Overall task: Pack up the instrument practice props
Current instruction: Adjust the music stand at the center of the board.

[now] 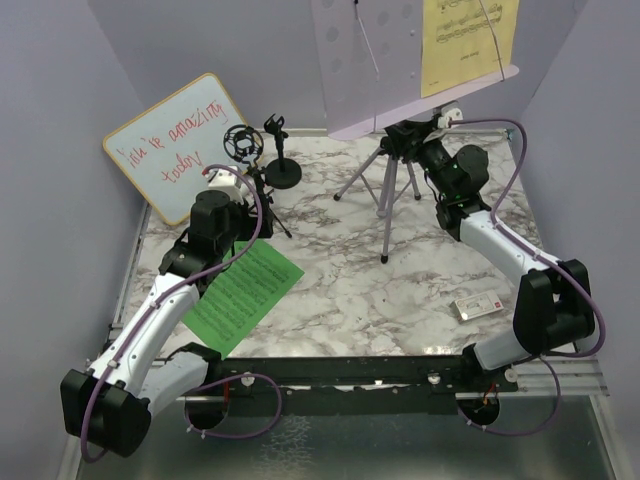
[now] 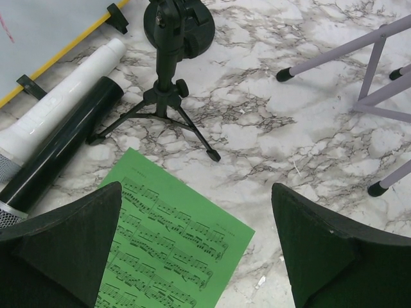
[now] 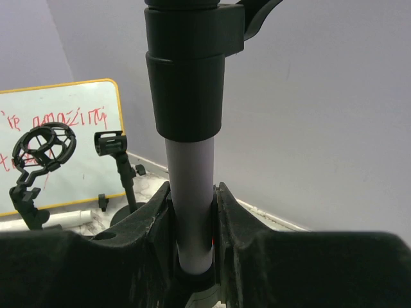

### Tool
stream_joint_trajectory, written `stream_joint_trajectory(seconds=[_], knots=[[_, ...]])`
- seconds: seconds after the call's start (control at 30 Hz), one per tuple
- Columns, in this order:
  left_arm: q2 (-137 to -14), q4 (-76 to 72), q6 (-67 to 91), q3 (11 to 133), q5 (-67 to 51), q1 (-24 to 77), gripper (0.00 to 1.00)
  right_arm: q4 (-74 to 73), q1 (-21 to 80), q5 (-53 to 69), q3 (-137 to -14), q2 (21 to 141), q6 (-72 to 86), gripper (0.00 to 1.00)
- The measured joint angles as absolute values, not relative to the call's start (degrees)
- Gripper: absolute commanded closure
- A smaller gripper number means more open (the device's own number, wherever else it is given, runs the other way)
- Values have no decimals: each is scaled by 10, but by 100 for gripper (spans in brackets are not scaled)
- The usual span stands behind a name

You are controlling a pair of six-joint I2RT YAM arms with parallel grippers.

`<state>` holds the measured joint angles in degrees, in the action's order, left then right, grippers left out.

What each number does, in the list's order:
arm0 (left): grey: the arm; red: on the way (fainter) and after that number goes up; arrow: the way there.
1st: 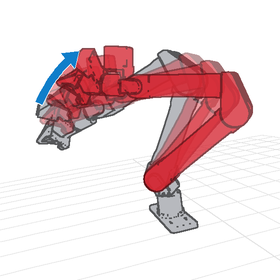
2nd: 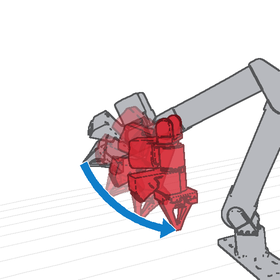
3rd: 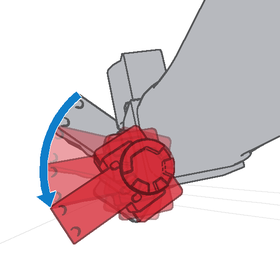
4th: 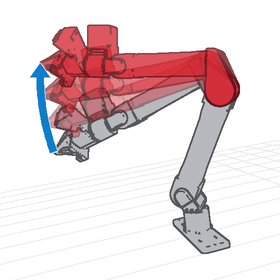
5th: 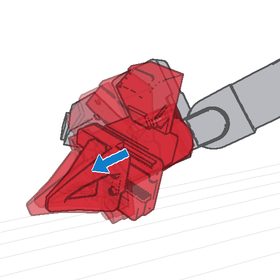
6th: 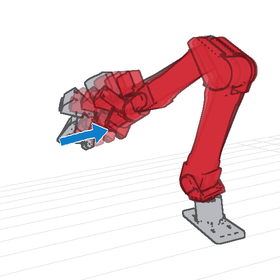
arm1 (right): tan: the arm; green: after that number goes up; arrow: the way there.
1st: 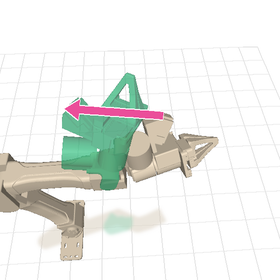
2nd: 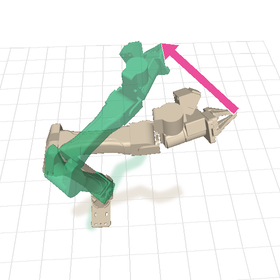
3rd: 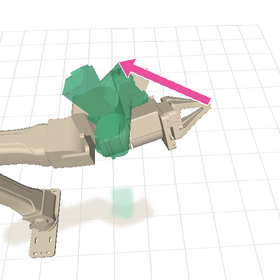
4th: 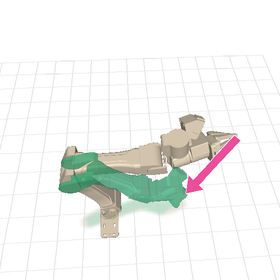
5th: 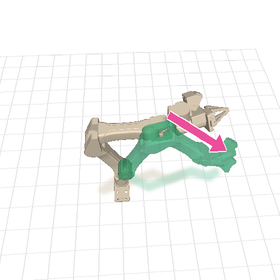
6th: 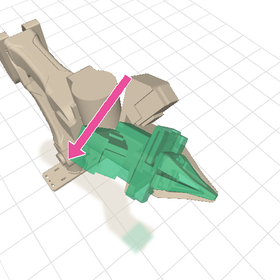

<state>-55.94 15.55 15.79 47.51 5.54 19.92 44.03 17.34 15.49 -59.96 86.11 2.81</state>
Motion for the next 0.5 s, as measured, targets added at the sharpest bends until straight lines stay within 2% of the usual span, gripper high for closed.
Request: stream_joint_trajectory(seconds=[0.17, 0.5], knots=[[-561, 156, 158, 473, 56, 199, 1, 428, 184, 129, -606, 861, 12, 99], [-562, 156, 158, 473, 79, 199, 1, 401, 261, -101, -649, 890, -43, 99]])
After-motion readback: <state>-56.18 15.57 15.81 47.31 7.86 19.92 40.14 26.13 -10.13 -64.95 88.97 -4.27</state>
